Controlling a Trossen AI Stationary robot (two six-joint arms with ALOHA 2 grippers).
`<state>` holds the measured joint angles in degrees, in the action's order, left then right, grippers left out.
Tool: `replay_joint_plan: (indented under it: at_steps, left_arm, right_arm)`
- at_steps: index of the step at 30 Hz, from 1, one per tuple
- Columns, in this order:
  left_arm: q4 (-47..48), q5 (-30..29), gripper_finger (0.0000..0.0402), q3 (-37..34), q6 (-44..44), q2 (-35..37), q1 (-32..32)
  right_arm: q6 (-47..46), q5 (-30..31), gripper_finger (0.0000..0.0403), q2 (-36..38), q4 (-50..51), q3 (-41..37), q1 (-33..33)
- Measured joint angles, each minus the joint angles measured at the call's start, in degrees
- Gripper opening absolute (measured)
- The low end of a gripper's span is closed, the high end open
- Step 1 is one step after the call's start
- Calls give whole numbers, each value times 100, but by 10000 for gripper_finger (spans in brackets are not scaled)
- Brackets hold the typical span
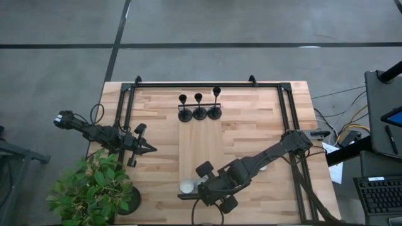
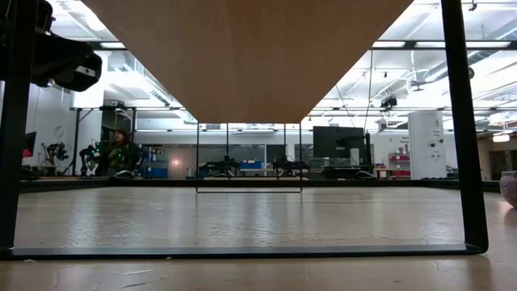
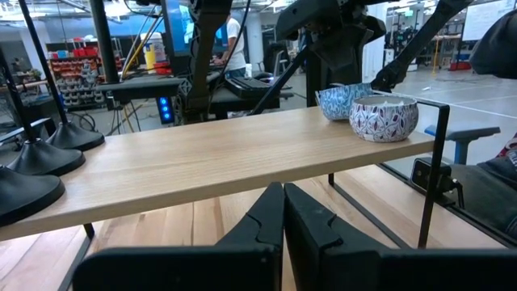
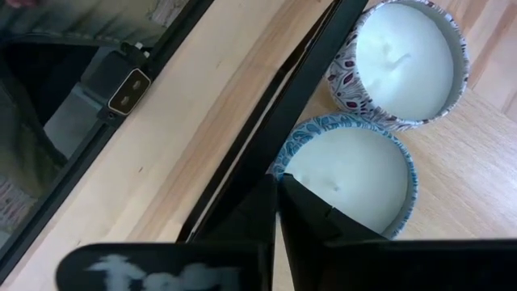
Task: Pick & Place candle stick holders
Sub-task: Put the blue patterned scented candle on the shelf aligned with the other red patterned scented candle, then put the pink patterned scented candle on the shelf aligned with the other red and blue patterned scented candles
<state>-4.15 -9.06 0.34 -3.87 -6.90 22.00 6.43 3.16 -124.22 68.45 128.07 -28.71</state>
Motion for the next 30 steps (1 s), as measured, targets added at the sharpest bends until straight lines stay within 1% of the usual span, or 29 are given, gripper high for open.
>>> replay_joint_plan:
  at_steps: [10,13,21,25,30]
  left_arm:
    - [-1,0,10,0,-1,0,0]
    - [-4,0,10,0,1,1,-1]
    - [-11,0,10,0,0,2,-1]
    - [-7,2,10,0,-1,2,0]
    - [13,0,10,0,1,2,-2]
  right_arm:
    - [-43,2,54,11,23,0,0]
    - [-78,4,61,78,214,-4,0]
    - [-893,151,70,445,693,-4,-4]
    - [-1576,164,69,540,1365,-4,-40]
    - [-2321,497,70,613,1961,-190,-238]
